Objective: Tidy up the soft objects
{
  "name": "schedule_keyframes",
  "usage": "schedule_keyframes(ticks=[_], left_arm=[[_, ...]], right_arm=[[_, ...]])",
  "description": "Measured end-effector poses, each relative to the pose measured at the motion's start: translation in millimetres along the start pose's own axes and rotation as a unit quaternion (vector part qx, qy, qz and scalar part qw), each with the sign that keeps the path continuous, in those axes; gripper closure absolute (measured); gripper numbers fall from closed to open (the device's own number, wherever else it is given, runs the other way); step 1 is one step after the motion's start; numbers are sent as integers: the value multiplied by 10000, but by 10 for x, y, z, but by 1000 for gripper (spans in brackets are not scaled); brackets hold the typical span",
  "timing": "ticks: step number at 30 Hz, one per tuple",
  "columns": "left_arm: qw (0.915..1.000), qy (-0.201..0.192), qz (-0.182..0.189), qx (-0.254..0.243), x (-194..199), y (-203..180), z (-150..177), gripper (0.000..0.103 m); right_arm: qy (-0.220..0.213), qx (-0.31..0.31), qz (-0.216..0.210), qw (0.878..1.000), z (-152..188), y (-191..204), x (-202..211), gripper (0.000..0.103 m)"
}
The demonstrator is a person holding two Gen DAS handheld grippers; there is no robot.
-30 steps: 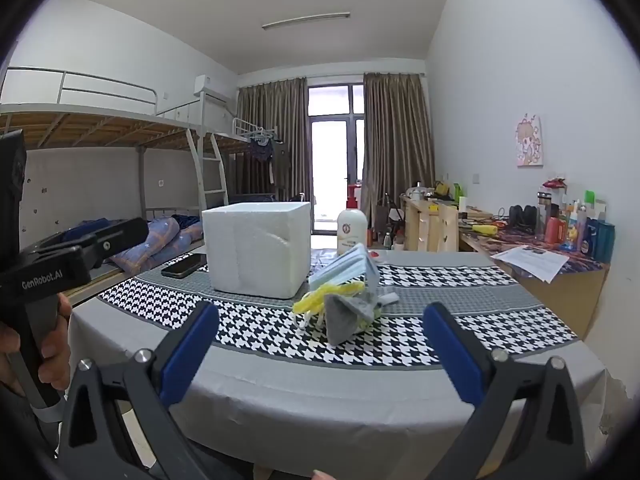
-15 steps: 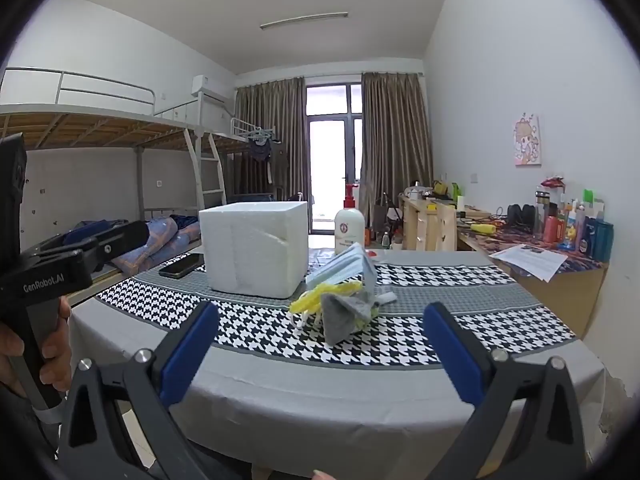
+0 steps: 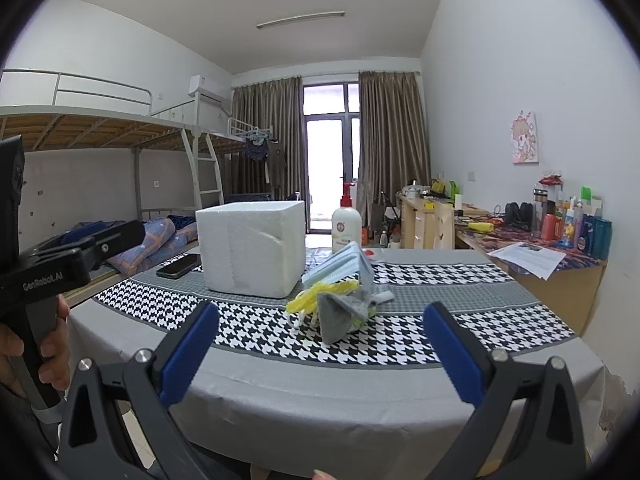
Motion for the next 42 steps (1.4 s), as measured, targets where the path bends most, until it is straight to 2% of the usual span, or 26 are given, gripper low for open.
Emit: schedule_keyframes(ticks=[22,42], left_arm=[[10000,-15,-24,-51,-36,-2,2,1],[9997,197,149,-43,-439,66,-42,1]], right_arm=[[-11,45,7,10000,-27,9,-29,0],[155,-56,136,9998,-102,-18,-342,0]])
Point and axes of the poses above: each gripper's, at about its wrist camera, not at the fingertips, and x roughly against the way its jaws point, y to its left, z to its underside, the point moved 3 cm from there along -x, roughly the way its jaws point, and after that the axes turned 14 degrees about -x, right-handed, at the moved point
